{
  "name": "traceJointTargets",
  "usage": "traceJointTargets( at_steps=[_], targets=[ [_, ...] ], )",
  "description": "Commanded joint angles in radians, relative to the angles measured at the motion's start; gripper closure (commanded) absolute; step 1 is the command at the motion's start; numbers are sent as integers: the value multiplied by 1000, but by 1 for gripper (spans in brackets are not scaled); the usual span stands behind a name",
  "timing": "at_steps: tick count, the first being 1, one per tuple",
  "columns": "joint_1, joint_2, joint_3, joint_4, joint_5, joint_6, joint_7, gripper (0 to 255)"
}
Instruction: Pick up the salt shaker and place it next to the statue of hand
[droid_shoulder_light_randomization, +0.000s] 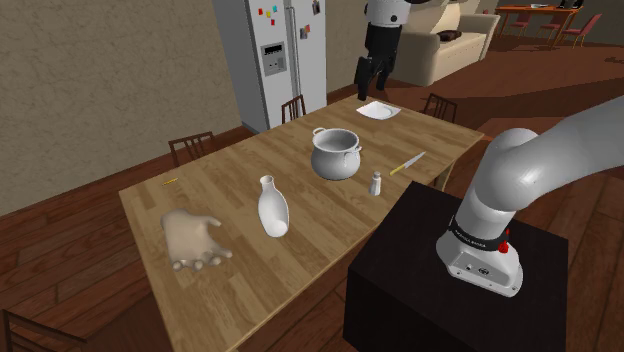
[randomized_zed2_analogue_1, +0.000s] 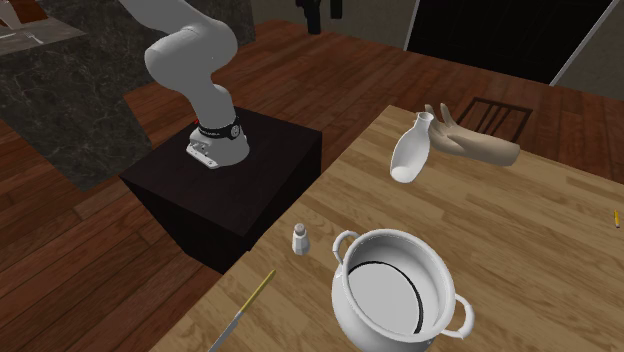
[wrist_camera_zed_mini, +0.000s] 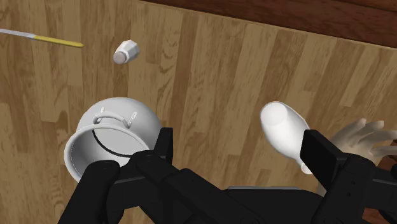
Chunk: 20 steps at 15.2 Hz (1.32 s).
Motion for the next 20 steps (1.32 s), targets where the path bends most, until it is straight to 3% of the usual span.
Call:
traceJointTargets(
  at_steps=[1, 11, 20],
  targets=[
    [0, 0, 0, 0, 0, 0, 0, 0],
    [-43, 59, -138, -247, -44, 290, -159, 0],
    [-70, 268, -281, -359, -57, 591, -329, 0]
  ],
)
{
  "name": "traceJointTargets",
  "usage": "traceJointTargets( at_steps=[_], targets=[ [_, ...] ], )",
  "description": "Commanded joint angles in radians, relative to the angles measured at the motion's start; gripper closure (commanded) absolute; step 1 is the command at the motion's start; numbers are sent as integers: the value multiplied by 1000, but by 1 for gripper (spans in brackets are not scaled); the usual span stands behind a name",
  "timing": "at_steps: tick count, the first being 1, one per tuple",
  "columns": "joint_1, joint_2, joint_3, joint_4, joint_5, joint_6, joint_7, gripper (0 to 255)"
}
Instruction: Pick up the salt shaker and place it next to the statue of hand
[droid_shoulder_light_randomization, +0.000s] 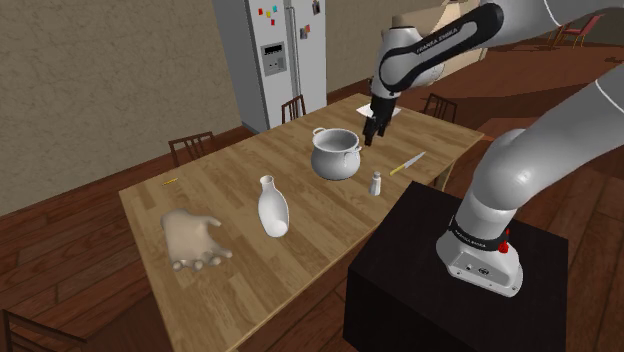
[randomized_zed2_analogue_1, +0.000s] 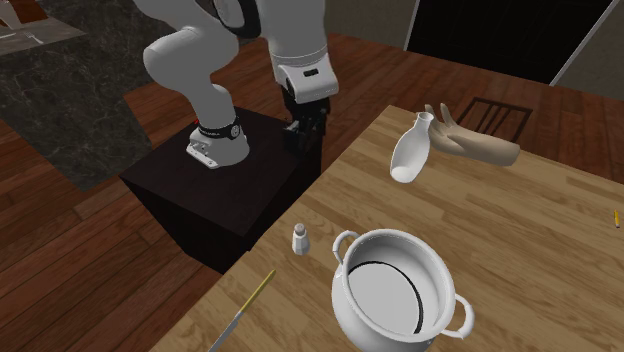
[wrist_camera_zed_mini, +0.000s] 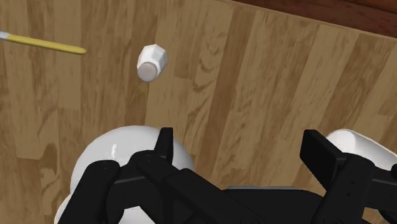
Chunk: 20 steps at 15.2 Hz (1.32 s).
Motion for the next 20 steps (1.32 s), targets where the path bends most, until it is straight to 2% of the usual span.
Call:
traceJointTargets(
  at_steps=[1, 4, 7, 9, 11, 14, 15, 20],
  targets=[
    [-4, 59, -38, -22, 3, 77, -49, 0],
    [5, 168, -93, -27, 32, 181, -126, 0],
    [28, 292, -151, -16, 97, 279, -227, 0],
    [50, 383, -187, 0, 171, 338, -315, 0],
    [68, 479, -212, 25, 277, 386, -424, 0],
    [55, 630, -201, 81, 473, 434, -613, 0],
    [49, 630, -195, 81, 473, 434, -613, 0],
    [24, 716, -138, 99, 600, 485, -705, 0]
  ],
)
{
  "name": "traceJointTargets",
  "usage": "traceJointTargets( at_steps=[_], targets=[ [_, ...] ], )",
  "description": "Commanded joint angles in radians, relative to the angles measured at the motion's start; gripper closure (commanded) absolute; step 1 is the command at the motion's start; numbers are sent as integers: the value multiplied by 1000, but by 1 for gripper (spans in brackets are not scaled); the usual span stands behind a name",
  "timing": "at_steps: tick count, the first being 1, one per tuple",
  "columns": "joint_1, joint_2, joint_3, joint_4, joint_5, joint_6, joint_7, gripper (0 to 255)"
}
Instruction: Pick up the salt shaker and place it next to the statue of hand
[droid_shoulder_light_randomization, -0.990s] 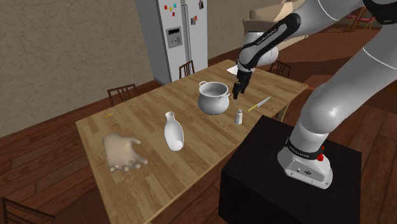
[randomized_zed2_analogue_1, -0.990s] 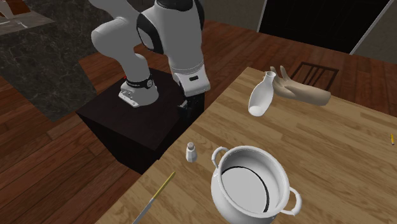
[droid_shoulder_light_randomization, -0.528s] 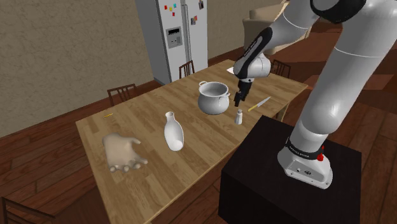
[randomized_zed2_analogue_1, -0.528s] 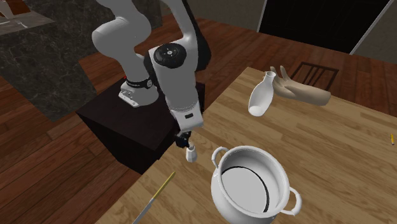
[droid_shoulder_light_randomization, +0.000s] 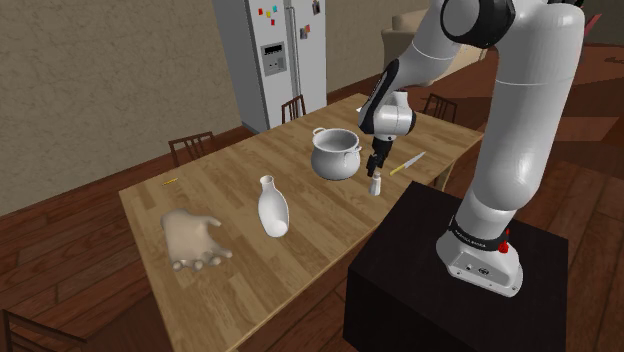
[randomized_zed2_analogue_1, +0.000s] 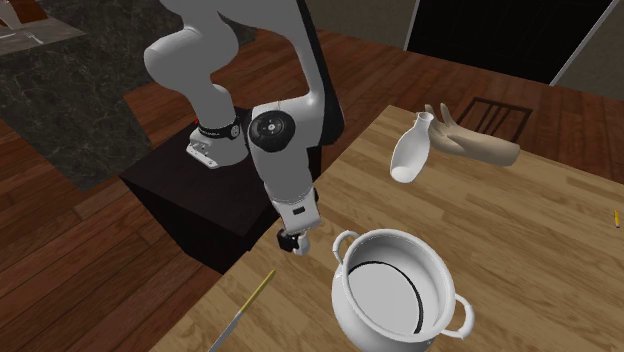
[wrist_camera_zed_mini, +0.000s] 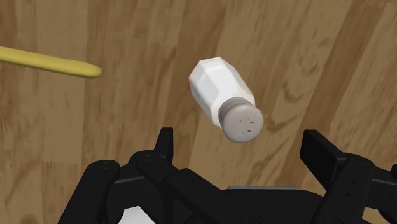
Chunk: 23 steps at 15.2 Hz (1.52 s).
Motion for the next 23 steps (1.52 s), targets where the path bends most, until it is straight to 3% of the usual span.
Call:
traceJointTargets(
  at_steps=[1, 2, 10, 11, 20, 23],
  targets=[
    [-13, 37, 26, 10, 55, 20, -41, 0],
    [-24, 64, 47, 18, 94, 35, -70, 0],
    [-26, 64, 48, 18, 92, 35, -69, 0],
    [-26, 64, 48, 18, 92, 35, -69, 255],
    [-26, 64, 49, 18, 93, 35, -69, 255],
    [0, 12, 9, 3, 19, 8, -10, 255]
  ],
)
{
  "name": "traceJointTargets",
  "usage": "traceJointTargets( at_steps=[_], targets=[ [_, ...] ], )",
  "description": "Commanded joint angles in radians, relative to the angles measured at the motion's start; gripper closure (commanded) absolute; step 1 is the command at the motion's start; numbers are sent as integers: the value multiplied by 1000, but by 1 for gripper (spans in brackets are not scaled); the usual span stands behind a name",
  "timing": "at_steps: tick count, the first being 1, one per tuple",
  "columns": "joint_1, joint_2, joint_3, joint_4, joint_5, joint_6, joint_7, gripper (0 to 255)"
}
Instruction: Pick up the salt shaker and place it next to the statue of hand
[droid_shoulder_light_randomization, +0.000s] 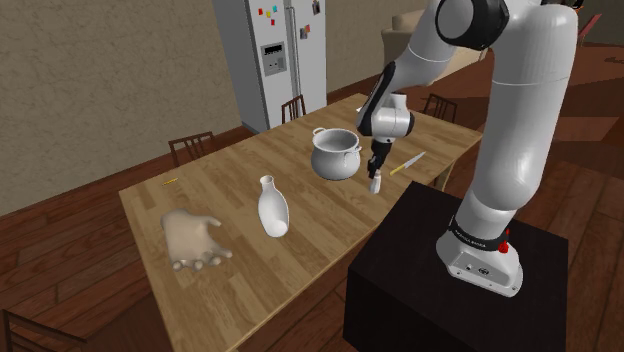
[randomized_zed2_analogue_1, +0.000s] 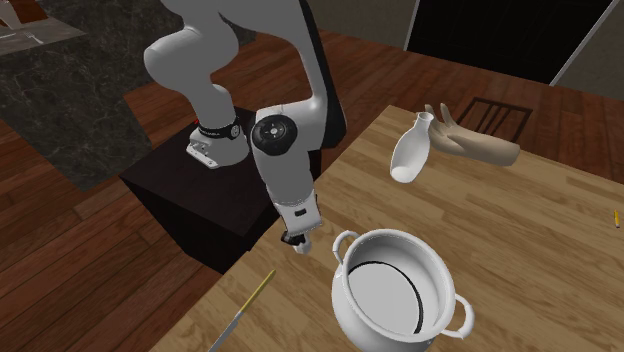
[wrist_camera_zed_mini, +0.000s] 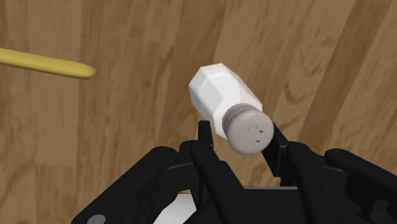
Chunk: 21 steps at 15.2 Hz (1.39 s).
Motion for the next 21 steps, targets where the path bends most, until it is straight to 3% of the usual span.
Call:
traceJointTargets(
  at_steps=[1, 10, 21],
  targets=[
    [14, -33, -25, -9, -48, -18, 36, 255],
    [46, -189, -100, -32, -274, -115, 213, 255],
    [20, -360, -103, -19, -466, -267, 367, 255]
  ],
)
